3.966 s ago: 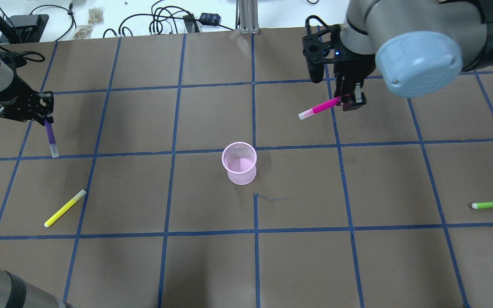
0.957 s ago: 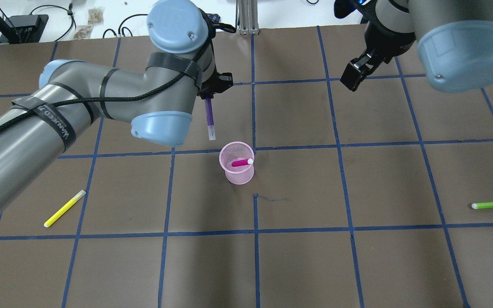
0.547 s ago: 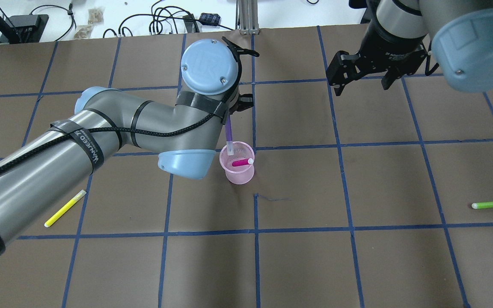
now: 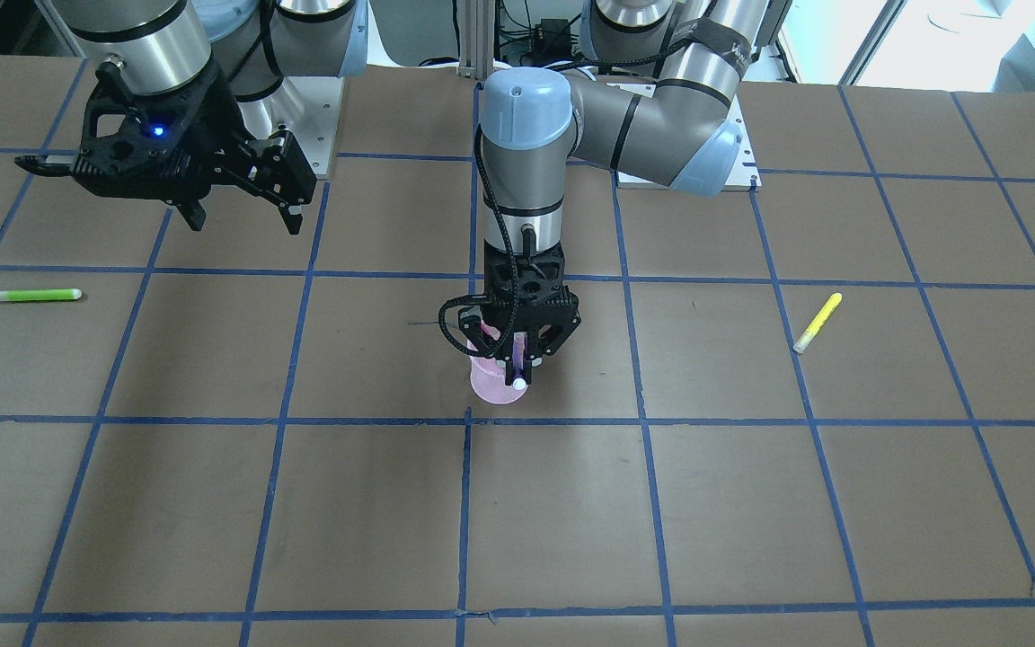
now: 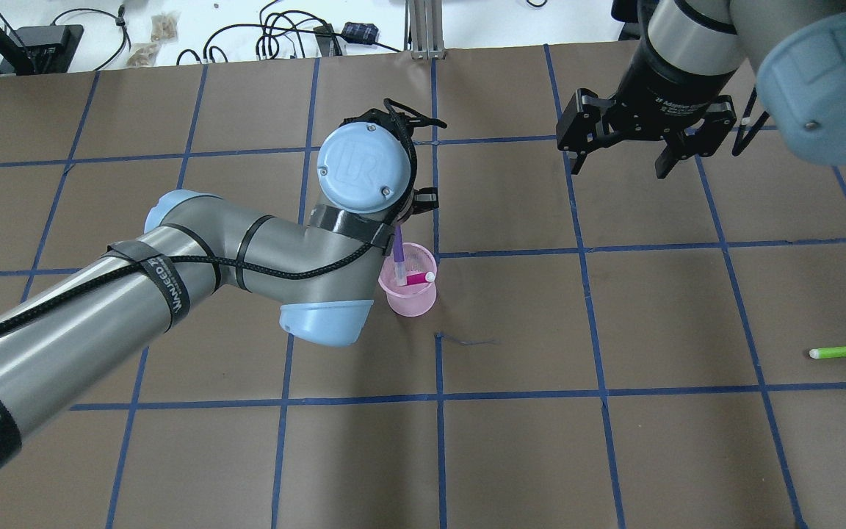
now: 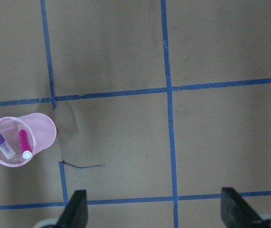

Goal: Insert purple and pink pens into pink cup

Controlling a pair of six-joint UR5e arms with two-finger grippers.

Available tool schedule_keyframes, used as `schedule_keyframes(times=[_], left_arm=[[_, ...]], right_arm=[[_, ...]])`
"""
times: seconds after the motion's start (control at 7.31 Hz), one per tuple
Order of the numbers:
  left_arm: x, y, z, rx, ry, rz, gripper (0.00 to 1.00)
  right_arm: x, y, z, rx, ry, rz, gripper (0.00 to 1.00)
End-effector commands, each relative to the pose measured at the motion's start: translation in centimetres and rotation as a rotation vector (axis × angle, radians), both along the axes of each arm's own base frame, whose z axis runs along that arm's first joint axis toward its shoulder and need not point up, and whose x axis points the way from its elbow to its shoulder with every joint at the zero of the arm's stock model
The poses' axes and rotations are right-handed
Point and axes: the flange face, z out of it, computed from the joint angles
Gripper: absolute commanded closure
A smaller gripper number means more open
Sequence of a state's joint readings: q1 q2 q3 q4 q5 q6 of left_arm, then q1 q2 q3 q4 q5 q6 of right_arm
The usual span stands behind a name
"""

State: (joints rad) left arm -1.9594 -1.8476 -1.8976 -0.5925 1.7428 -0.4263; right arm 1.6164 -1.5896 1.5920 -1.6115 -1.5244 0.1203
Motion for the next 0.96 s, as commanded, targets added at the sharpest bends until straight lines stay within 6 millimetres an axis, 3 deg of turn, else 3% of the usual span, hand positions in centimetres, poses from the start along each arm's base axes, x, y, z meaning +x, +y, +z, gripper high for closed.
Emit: schedule_keyframes(times=[0.0, 0.41, 0.55, 0.68, 0.82], left_arm=[[-0.2, 0.5, -0.6, 0.013, 0.0, -0.001, 1.0], [-0.3, 0.5, -0.9, 0.018, -0.001, -0.006, 0.99], [-0.3, 0.5, -1.0, 0.021, 0.001, -0.006, 0.88], [-0.4, 0.4, -1.4, 0.027, -0.001, -0.006, 0.86], [-0.3, 0.3, -1.9, 0.036, -0.005, -0.004, 0.76]], right_arm=[[-0.1, 0.1, 0.0, -0.001, 0.018, 0.013, 0.0], [-0.1, 0.0, -0.2, 0.002, 0.016, 0.017, 0.0], [-0.1, 0.1, -0.3, 0.003, 0.016, 0.017, 0.0], [-0.1, 0.1, -0.4, 0.006, 0.018, 0.017, 0.0], [-0.1, 0.0, -0.5, 0.008, 0.018, 0.017, 0.0]])
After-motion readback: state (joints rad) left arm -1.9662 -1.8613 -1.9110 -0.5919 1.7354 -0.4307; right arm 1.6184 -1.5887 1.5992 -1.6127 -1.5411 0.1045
